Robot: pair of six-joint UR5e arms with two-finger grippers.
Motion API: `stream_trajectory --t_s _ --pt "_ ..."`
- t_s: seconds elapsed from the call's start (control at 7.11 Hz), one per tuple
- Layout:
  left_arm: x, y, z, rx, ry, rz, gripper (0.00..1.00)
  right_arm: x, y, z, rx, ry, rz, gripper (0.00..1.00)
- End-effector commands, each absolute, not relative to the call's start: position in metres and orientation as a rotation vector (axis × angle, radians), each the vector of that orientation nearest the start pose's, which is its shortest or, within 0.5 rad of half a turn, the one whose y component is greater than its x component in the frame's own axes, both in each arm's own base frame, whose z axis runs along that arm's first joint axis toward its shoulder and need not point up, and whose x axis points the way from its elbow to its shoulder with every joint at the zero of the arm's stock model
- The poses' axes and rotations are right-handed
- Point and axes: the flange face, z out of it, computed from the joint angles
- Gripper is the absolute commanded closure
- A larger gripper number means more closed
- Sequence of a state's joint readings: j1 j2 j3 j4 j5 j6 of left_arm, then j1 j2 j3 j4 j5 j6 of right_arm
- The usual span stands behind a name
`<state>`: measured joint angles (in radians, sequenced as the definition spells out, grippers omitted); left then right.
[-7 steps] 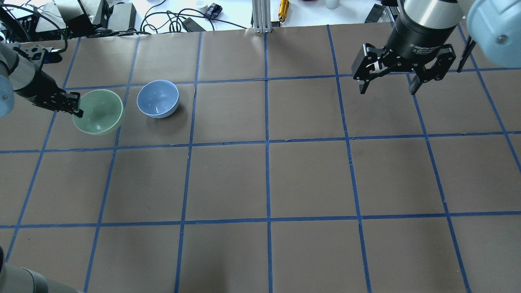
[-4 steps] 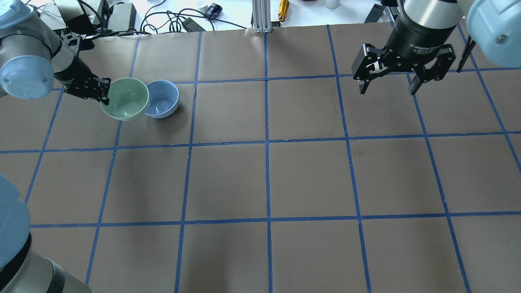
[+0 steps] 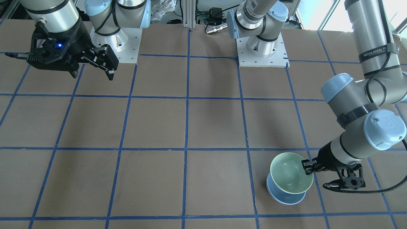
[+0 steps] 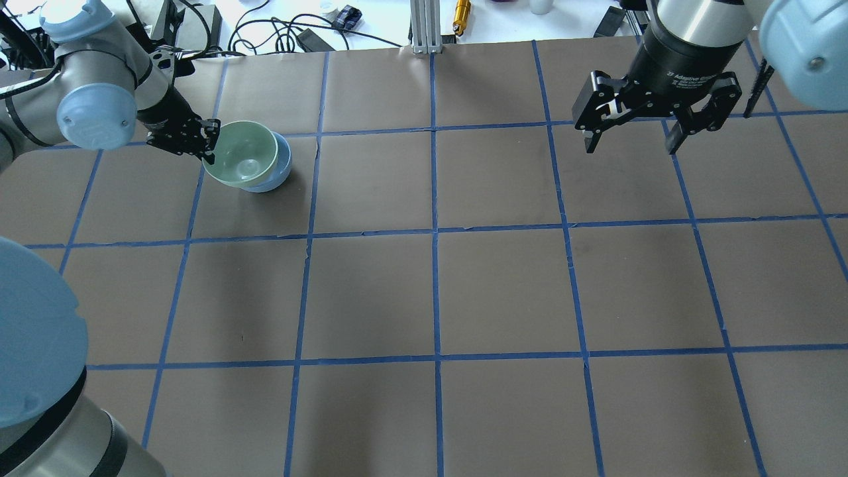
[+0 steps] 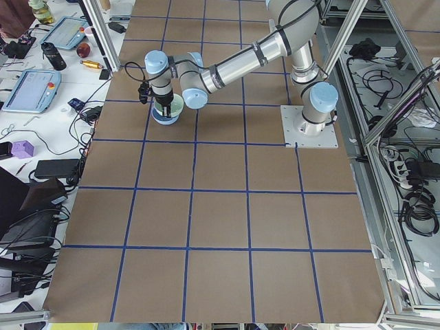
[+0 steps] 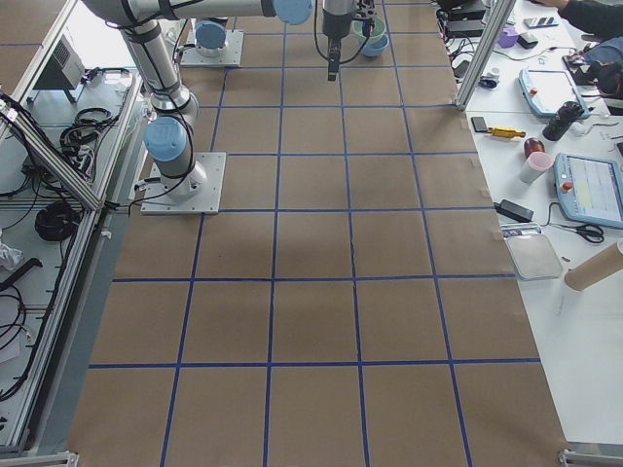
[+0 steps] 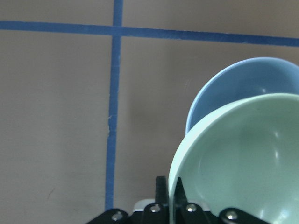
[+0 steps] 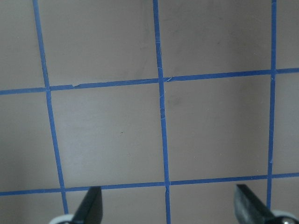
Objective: Stack green bowl on blue bowl
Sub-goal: 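Lower the green bowl into the light blue bowl with the left gripper, then open the left gripper and raise it away from the stacked bowls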
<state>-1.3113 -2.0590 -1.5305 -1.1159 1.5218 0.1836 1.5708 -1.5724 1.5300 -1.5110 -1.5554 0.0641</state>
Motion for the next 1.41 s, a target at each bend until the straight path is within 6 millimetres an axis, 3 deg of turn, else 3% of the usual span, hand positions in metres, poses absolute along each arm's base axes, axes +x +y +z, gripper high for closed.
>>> stream_trajectory --t_s 0.0,0.14,0.28,0.42,0.7,0.84,1.12,1.27 --pt "0.032 -0.668 0.262 -0.125 3.186 -0.012 0.84 0.135 -0.489 0.503 0.101 3.125 0.027 0.0" --pt "0.032 -0.668 0.262 -0.125 3.186 -0.012 0.52 0.135 -0.489 0.502 0.099 3.125 0.029 0.0" --pt "0.032 -0.667 0.26 -0.166 3.185 -0.003 0.26 0.135 -0.489 0.503 0.099 3.125 0.027 0.0" --pt "0.032 -0.668 0.262 -0.169 3.185 -0.008 0.17 0.135 -0.489 0.502 0.099 3.125 0.029 0.0" --pt "0.026 -0.666 0.276 -0.166 3.183 -0.034 0.1 0.135 -0.489 0.503 0.099 3.125 0.027 0.0" --pt "0.011 -0.661 0.297 -0.13 3.175 -0.075 0.04 0.135 -0.489 0.503 0.099 3.125 0.027 0.0" --pt "-0.056 -0.631 0.343 -0.155 3.166 0.006 0.01 0.135 -0.489 0.502 0.099 3.125 0.029 0.0" --pt "-0.076 -0.611 0.37 -0.185 3.165 0.037 0.0 0.135 -0.489 0.503 0.099 3.125 0.027 0.0"
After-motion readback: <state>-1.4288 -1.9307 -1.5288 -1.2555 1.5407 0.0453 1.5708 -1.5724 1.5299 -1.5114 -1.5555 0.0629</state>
